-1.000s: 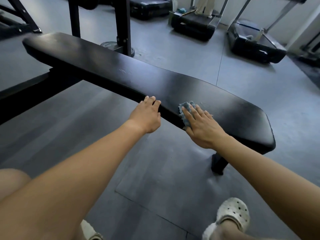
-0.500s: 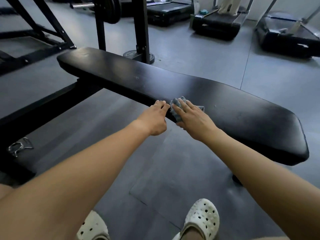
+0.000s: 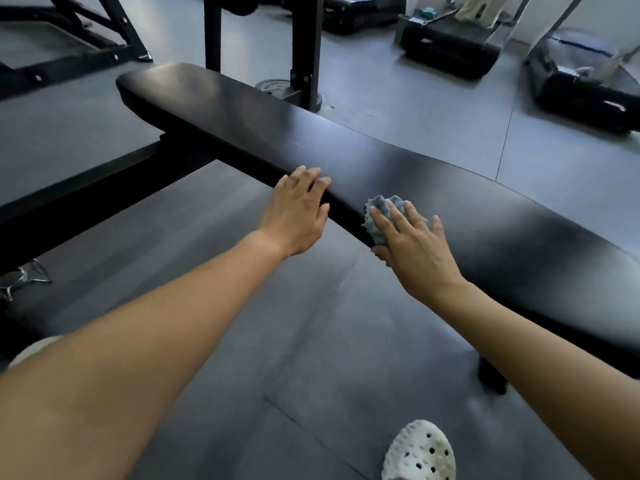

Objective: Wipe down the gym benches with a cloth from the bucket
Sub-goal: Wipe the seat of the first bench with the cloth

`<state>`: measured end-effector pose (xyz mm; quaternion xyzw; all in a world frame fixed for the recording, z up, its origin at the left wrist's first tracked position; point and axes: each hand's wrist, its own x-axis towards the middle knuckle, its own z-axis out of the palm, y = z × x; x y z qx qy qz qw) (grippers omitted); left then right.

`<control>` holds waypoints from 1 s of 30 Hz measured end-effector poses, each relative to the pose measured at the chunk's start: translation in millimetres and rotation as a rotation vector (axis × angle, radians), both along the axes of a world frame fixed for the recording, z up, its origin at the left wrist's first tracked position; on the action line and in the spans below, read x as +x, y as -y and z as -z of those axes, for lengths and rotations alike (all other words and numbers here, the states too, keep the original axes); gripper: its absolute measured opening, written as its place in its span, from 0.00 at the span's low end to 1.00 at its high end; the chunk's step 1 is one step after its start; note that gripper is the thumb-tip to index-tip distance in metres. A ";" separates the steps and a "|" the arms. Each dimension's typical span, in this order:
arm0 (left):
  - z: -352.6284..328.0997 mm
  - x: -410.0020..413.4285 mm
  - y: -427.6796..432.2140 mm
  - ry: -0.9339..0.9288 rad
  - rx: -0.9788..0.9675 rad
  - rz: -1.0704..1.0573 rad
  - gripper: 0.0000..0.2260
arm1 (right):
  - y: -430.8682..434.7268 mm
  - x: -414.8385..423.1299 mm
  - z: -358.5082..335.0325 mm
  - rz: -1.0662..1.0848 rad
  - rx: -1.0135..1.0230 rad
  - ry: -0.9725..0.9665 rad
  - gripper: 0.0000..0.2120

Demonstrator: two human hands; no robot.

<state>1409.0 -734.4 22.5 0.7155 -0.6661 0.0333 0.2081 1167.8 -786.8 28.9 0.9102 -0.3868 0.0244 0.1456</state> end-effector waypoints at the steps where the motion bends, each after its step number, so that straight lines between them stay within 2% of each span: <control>1: 1.9 10.1 4.8 -0.008 0.001 -0.016 0.23 | 3.4 11.4 0.4 0.008 0.013 0.002 0.32; 8: 14.8 79.5 25.6 -0.053 0.000 -0.132 0.21 | 32.4 113.3 2.0 0.004 0.016 0.060 0.33; 11: 16.3 97.2 26.6 0.011 -0.068 -0.053 0.18 | 38.8 142.9 4.6 0.021 0.023 0.068 0.33; 15: 4.7 112.3 26.8 0.003 -0.103 0.038 0.17 | 30.0 127.3 1.6 -0.021 0.006 0.032 0.34; 20: -17.4 138.6 20.9 0.053 0.124 0.222 0.20 | 11.1 105.7 0.9 0.064 -0.023 0.036 0.35; 23: -27.7 157.4 24.0 0.191 0.205 0.296 0.24 | 9.3 115.6 1.0 0.140 -0.002 0.048 0.36; 26: -29.1 180.7 23.5 0.328 0.270 0.219 0.28 | 14.1 139.7 -0.1 0.171 0.039 0.054 0.37; 30: -25.6 219.6 18.9 0.264 0.351 0.150 0.30 | 25.9 186.8 -6.2 0.088 0.074 0.068 0.36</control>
